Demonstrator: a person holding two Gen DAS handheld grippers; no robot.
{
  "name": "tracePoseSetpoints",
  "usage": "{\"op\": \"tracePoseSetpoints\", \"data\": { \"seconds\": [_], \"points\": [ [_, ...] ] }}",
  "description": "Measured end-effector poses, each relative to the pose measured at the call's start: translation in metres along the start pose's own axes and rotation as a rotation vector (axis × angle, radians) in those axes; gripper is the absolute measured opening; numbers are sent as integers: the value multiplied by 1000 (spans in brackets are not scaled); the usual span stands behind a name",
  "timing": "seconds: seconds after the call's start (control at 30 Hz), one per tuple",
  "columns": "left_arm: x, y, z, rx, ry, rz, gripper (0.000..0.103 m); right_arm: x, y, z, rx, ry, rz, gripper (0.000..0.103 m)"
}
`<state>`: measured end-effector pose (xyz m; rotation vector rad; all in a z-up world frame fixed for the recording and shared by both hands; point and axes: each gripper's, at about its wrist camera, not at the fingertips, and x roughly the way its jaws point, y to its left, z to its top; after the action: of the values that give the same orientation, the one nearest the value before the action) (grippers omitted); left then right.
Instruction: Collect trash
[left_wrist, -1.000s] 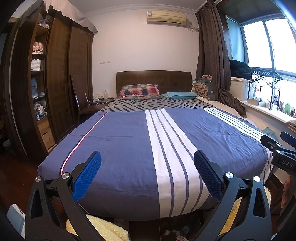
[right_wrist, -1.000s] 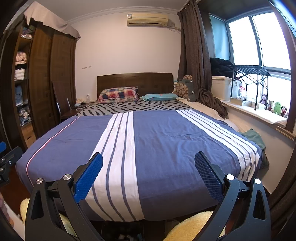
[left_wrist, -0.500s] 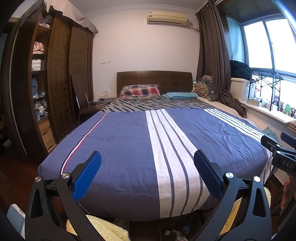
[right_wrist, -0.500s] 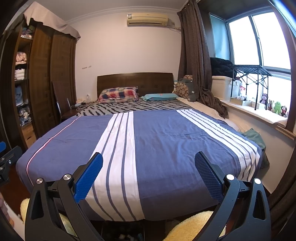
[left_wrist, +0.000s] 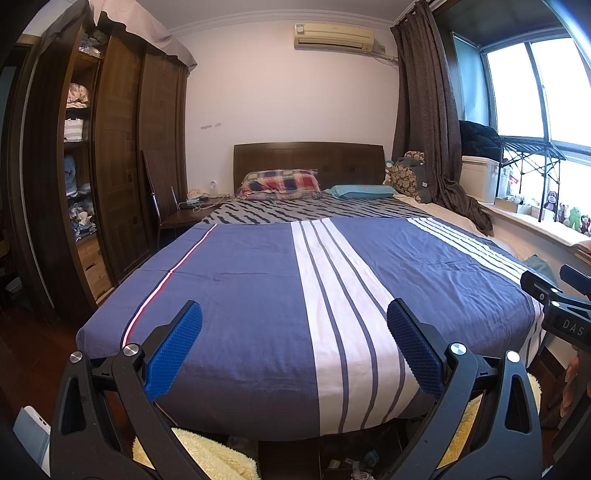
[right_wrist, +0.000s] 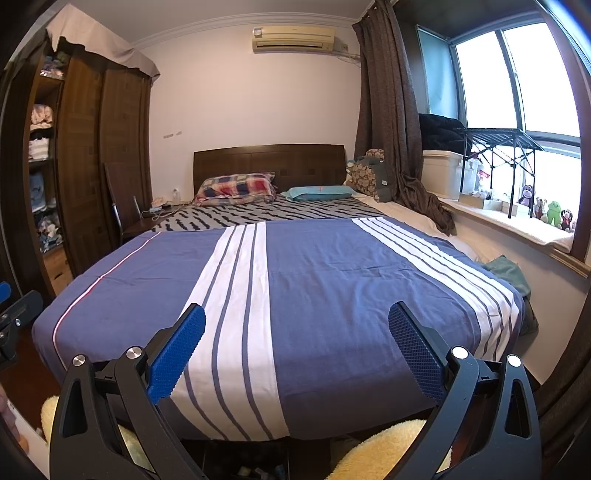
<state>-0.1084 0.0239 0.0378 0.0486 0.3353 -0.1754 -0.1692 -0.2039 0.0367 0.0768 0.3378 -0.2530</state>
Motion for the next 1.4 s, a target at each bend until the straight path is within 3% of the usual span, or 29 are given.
{"op": "tracePoseSetpoints", "data": {
  "seconds": [0.53,0.8,1.4],
  "points": [
    [0,-2,1,5,3,26,95,0,1,1,4,1,-3,99],
    [-2,0,2,-11,8,-9,95,0,0,1,4,2,-3,99],
    [-5,2,6,-17,-4,8,95,1,1,0,9,4,-7,99]
  ]
}}
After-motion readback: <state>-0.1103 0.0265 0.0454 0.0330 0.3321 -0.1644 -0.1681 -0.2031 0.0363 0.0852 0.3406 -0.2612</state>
